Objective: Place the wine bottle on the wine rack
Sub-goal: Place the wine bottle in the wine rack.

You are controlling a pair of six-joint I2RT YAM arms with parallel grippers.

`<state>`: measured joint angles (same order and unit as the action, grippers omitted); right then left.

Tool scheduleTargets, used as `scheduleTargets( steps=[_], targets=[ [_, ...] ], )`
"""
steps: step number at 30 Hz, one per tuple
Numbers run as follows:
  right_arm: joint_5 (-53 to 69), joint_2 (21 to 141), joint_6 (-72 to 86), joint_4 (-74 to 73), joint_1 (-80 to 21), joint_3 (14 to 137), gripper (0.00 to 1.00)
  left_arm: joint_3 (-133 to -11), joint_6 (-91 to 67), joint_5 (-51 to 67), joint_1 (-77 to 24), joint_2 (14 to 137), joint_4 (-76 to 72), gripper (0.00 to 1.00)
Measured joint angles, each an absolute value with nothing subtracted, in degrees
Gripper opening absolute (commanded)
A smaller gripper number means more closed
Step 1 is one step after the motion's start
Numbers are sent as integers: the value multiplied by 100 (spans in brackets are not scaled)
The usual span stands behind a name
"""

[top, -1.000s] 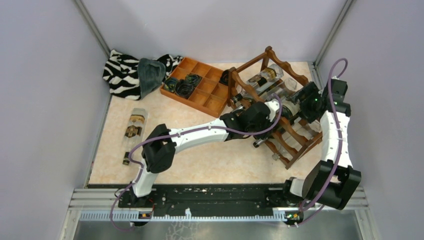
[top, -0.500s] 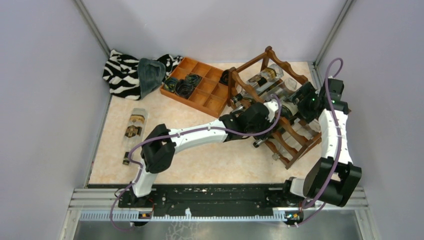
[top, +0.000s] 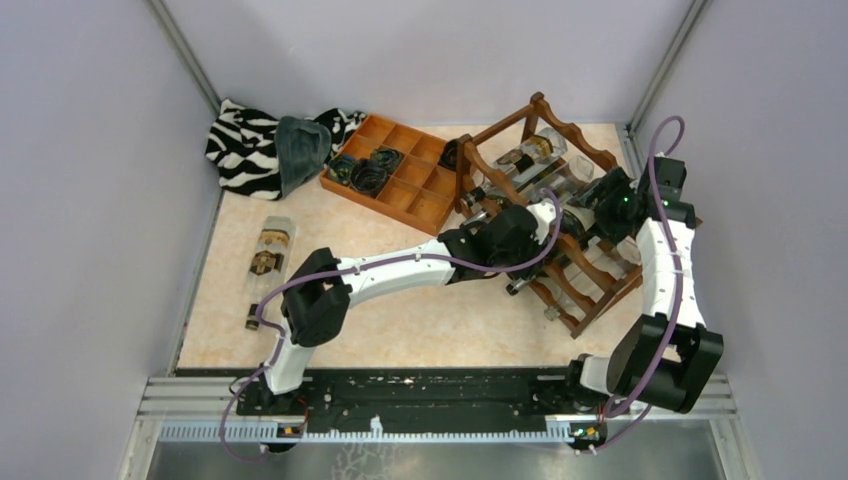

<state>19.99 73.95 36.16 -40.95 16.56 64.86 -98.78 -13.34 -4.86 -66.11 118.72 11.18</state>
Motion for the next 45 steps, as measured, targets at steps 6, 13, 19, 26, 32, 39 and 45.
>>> scheduleTargets(
  steps=[6, 13, 19, 26, 32, 39, 45],
  targets=[
    [1997, 7384, 3614, -4060, 1656, 6458, 53, -9878, -1347, -482, -6611, 11872, 1114, 6],
    [2034, 7341, 3629, -4007, 1699, 6403, 48, -9878, -1356, -451, -6604, 11872, 1107, 33],
    [2255, 7308, 3645, -3913, 1850, 6296, 47, -9878, -1341, -414, -6600, 11872, 1096, 45],
    [2276, 7314, 3623, -3815, 2016, 6261, 46, -9878, -1347, -193, -6613, 11872, 755, 52],
    [2265, 7323, 3623, -3741, 2071, 6261, 45, -9880, -1350, -152, -6613, 11872, 565, 53],
    [2189, 7323, 3621, -3597, 2115, 6267, 44, -9876, -1365, -145, -6613, 11872, 285, 58],
    [2134, 7323, 3557, -3601, 2112, 6267, 43, -9754, -1367, -145, -6613, 11806, 139, 61]
  ],
)
